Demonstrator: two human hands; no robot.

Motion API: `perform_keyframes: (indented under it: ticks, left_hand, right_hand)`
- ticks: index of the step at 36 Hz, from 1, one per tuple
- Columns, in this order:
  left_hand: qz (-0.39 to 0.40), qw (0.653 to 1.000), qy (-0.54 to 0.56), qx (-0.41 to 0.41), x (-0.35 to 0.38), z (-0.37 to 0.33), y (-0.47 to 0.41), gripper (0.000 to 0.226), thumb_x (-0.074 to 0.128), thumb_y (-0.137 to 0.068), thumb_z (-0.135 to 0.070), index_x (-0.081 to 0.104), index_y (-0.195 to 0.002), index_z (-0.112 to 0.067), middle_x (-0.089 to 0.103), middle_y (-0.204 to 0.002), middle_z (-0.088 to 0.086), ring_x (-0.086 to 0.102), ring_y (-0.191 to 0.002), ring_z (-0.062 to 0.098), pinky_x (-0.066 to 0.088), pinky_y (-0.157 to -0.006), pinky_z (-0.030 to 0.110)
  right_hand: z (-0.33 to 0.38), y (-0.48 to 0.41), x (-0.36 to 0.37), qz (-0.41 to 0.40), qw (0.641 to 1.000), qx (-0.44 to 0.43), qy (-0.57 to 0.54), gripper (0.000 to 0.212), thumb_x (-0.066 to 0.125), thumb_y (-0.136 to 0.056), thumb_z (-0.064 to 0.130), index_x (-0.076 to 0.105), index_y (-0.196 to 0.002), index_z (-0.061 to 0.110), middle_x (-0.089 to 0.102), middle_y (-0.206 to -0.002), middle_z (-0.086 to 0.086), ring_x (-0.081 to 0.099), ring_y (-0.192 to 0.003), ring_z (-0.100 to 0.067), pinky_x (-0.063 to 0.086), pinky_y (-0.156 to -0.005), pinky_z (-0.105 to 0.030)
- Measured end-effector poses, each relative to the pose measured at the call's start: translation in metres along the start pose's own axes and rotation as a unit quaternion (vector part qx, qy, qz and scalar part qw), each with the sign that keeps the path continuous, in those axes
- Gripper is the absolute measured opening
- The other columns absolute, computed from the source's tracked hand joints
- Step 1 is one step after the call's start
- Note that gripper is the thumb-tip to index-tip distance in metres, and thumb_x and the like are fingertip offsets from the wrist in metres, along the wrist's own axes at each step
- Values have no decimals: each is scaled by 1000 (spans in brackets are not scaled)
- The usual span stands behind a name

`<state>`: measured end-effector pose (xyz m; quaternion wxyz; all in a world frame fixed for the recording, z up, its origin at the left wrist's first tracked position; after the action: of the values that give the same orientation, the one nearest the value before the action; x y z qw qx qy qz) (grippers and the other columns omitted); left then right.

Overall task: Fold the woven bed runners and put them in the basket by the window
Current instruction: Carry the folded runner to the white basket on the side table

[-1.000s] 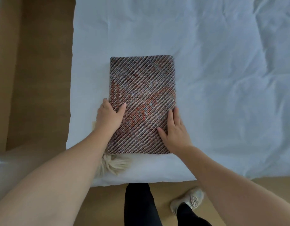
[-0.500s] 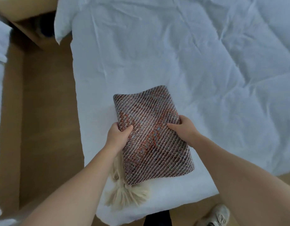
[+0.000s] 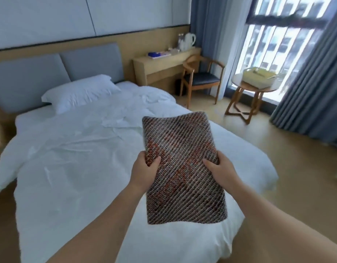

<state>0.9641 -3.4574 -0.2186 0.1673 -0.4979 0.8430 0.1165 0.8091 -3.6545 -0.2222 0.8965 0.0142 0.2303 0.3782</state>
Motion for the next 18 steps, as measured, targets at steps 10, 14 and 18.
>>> perform_keyframes:
  ticks: [10, 14, 18]
  left_hand:
    - [98, 980, 23, 170, 155, -201, 25, 26, 62, -91, -27, 54, -113, -16, 61, -101, -4, 58, -93, 14, 42, -82, 26]
    - [151, 967, 28, 206, 226, -249, 51, 29, 62, -91, -27, 53, -117, -19, 60, -103, -7, 56, -90, 9, 41, -81, 24]
    - [199, 955, 49, 213, 290, -274, 72, 33, 62, -90, -28, 56, -120, -16, 65, -108, -7, 61, -96, 8, 47, -82, 25]
  right_hand:
    - [15, 53, -250, -196, 976, -92, -13, 39, 63, -92, 28, 53, -129, 19, 64, -112, 5, 62, -102, -13, 50, -90, -30]
    - [-9, 82, -329, -265, 959, -105, -3, 30, 62, -93, 25, 55, -122, 24, 59, -95, 22, 55, -85, 8, 42, -69, -10]
    - [-42, 103, -388, -292, 953, -84, 10, 38, 60, -94, 28, 51, -130, 23, 54, -97, 26, 53, -88, 7, 41, -83, -22]
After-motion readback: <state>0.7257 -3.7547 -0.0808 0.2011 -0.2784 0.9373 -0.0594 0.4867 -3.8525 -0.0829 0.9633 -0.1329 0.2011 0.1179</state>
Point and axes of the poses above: each hand's wrist, its own y-axis away from the middle knuckle, its own x-axis out of the palm, z = x × y, the point moved 5 cm from there along -y, towards the middle knuckle
